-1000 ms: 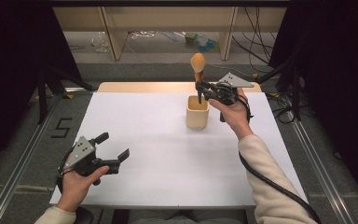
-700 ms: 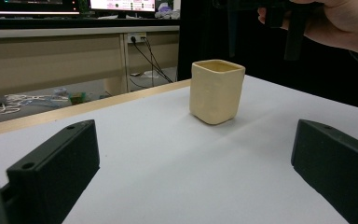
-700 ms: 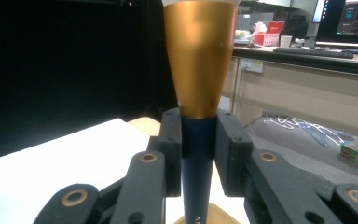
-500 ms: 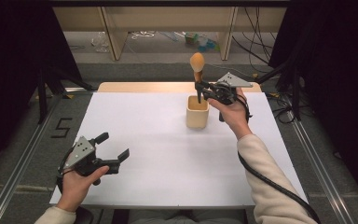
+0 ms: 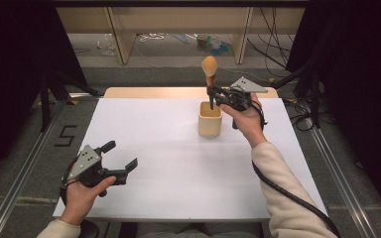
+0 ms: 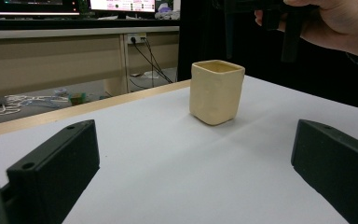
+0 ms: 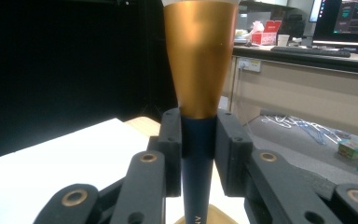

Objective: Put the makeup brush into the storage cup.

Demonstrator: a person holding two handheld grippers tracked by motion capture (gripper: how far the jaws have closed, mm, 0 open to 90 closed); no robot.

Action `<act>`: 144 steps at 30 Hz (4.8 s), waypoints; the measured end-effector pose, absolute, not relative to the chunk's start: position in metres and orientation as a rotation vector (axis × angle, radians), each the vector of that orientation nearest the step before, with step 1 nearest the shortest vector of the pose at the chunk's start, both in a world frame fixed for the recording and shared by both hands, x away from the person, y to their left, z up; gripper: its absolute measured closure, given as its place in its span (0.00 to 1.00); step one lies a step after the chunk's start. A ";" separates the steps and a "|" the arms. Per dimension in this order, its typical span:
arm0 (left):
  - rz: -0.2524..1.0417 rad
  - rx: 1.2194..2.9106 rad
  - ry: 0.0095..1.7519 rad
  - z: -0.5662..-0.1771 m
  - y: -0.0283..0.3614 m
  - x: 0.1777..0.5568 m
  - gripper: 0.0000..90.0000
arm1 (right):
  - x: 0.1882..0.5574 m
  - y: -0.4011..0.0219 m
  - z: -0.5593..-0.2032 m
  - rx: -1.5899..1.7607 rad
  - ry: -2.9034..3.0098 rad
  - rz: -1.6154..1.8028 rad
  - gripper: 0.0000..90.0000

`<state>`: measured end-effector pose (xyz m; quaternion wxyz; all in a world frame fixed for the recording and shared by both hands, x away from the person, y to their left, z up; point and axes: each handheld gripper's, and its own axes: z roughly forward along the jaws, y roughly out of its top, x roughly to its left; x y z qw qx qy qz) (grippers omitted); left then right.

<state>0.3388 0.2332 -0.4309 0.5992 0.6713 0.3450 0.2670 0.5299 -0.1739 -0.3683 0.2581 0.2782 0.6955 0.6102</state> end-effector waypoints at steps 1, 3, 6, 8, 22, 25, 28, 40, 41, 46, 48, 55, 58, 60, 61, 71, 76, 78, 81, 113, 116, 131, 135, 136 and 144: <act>0.619 1.555 0.800 -0.431 0.233 0.339 0.00 | 0.530 -0.174 -0.369 0.746 1.879 1.655 0.83; 0.619 1.556 0.800 -0.431 0.233 0.339 0.00 | 0.531 -0.173 -0.369 0.752 1.877 1.658 0.83; 0.618 1.557 0.799 -0.431 0.233 0.339 0.00 | 0.531 -0.174 -0.369 0.752 1.875 1.652 0.83; 0.619 1.557 0.799 -0.431 0.233 0.339 0.00 | 0.532 -0.174 -0.370 0.753 1.881 1.649 0.83; 0.618 1.556 0.800 -0.431 0.233 0.339 0.00 | 0.534 -0.173 -0.371 0.765 1.866 1.652 0.83; 0.617 1.557 0.800 -0.431 0.233 0.339 0.00 | 0.535 -0.174 -0.372 0.760 1.868 1.650 0.83; 0.618 1.556 0.799 -0.431 0.233 0.339 0.00 | 0.536 -0.174 -0.372 0.772 1.868 1.650 0.83; 0.617 1.557 0.800 -0.431 0.233 0.339 0.00 | 0.539 -0.173 -0.376 0.776 1.862 1.651 0.83; 0.618 1.557 0.799 -0.431 0.233 0.339 0.00 | 0.539 -0.173 -0.377 0.787 1.861 1.651 0.83; 0.617 1.557 0.799 -0.431 0.233 0.339 0.00 | 0.539 -0.173 -0.378 0.797 1.873 1.643 0.83; 0.617 1.557 0.800 -0.431 0.233 0.339 0.00 | 0.538 -0.172 -0.379 0.821 1.891 1.648 0.83; 0.617 1.558 0.799 -0.431 0.233 0.339 0.00 | 0.538 -0.172 -0.381 0.826 1.896 1.639 0.83; 0.617 1.558 0.800 -0.431 0.233 0.339 0.00 | 0.538 -0.172 -0.381 0.825 1.897 1.637 0.83; 0.616 1.557 0.799 -0.431 0.233 0.339 0.00 | 0.538 -0.172 -0.382 0.830 1.908 1.633 0.83; 0.617 1.557 0.800 -0.431 0.233 0.339 0.00 | 0.538 -0.172 -0.382 0.833 1.910 1.630 0.83; 0.616 1.557 0.800 -0.431 0.233 0.339 0.00 | 0.541 -0.171 -0.385 0.803 1.896 1.633 0.83; 0.618 1.559 0.800 -0.431 0.233 0.339 0.00 | 0.541 -0.170 -0.387 0.813 1.905 1.627 0.83; 0.619 1.559 0.800 -0.431 0.233 0.339 0.00 | 0.541 -0.170 -0.387 0.813 1.899 1.629 0.83; 0.618 1.558 0.800 -0.431 0.233 0.339 0.00 | 0.542 -0.170 -0.387 0.803 1.894 1.629 0.83; 0.618 1.559 0.803 -0.431 0.233 0.339 0.01 | 0.544 -0.170 -0.395 0.824 1.934 1.594 0.83; 0.618 1.559 0.803 -0.431 0.233 0.339 0.01 | 0.544 -0.169 -0.397 0.829 1.940 1.590 0.83; 0.618 1.560 0.803 -0.431 0.233 0.339 0.01 | 0.545 -0.168 -0.400 0.829 1.943 1.589 0.83; 0.618 1.559 0.803 -0.431 0.233 0.339 0.01 | 0.545 -0.168 -0.401 0.825 1.949 1.586 0.83; 0.619 1.560 0.803 -0.431 0.233 0.339 0.01 | 0.545 -0.168 -0.401 0.820 1.948 1.583 0.83; 0.619 1.560 0.803 -0.431 0.233 0.339 0.01 | 0.545 -0.168 -0.402 0.829 1.954 1.581 0.83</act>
